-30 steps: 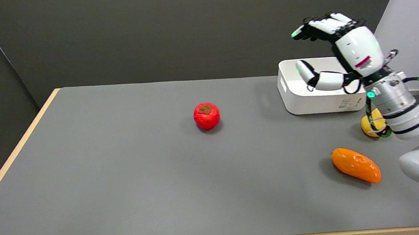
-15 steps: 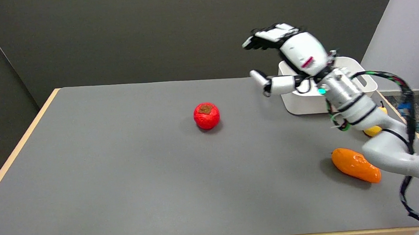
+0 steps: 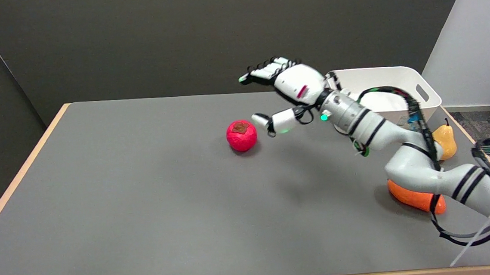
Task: Pick up tomato.
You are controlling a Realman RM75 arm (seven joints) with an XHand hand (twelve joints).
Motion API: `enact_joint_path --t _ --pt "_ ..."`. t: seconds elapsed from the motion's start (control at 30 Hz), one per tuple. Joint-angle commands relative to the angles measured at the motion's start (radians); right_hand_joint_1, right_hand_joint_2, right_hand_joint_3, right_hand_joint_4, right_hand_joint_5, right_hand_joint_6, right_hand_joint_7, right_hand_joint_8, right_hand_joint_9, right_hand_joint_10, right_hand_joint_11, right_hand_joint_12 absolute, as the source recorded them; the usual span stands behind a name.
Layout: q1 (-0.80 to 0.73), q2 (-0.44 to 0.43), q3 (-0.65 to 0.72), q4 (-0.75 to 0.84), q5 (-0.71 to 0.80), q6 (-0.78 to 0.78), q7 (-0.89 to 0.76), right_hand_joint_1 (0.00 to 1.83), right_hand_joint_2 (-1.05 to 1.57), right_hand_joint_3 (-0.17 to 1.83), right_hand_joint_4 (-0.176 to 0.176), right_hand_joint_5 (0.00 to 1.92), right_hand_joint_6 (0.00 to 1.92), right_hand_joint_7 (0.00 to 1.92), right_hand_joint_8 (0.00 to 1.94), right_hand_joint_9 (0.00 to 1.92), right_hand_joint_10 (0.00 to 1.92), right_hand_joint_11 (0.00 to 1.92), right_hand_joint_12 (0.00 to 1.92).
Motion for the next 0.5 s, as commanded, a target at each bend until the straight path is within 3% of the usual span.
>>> enact_joint_path --t 0.03,0.5 --pt "0.182 -0.094 -0.229 -0.087 -0.055 -0.292 0.009 0.4 0.58 0.91 0.082 0.13 0.36 0.16 0.27 0.1 0.62 0.05 1.23" --pt "0.286 -0.165 -0.316 -0.212 -0.054 -0.285 0.009 0.4 0.57 0.92 0.082 0.12 0.36 0.15 0.26 0.09 0.61 0.05 1.22"
